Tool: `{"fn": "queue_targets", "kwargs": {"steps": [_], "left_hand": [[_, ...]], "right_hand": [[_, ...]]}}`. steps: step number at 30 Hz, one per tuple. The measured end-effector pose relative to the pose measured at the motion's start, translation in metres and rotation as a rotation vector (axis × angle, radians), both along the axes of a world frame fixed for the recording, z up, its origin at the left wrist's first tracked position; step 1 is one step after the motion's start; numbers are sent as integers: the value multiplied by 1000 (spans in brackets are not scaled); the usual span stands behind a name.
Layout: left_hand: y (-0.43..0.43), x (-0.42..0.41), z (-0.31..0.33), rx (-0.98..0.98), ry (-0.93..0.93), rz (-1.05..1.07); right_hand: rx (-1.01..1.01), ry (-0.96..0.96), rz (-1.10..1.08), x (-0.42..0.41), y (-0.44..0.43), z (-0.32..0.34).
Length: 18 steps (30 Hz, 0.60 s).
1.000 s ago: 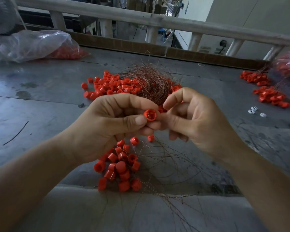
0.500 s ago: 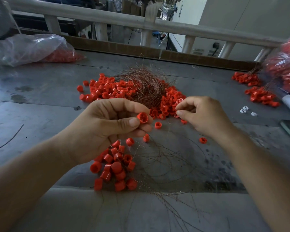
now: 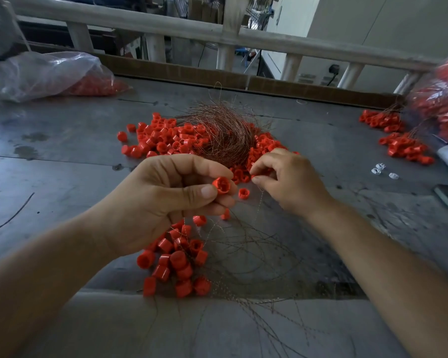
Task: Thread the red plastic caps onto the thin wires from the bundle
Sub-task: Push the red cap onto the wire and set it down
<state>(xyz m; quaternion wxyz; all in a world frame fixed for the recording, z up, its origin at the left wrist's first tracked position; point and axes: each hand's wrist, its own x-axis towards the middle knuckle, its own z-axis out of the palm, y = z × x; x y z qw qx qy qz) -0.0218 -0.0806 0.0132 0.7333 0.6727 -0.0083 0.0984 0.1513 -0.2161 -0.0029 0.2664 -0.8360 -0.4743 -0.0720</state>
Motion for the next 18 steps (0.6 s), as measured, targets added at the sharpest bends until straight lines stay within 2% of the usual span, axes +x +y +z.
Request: {"fn": "queue_targets", "kwargs": {"steps": [2, 6, 8, 12, 18], "left_hand": [[1, -1, 0, -5, 3, 2], [1, -1, 2, -84, -18, -25], [-1, -1, 3, -135, -14, -13], [-2, -1, 5, -147, -3, 1], [-3, -1, 6, -127, 1, 16]], "right_hand": [[102, 140, -32, 1, -4, 6], [356, 667, 37, -2, -14, 23], [424, 854, 109, -7, -17, 28], [442, 1044, 239, -17, -17, 33], [451, 1132, 338, -24, -17, 36]]}}
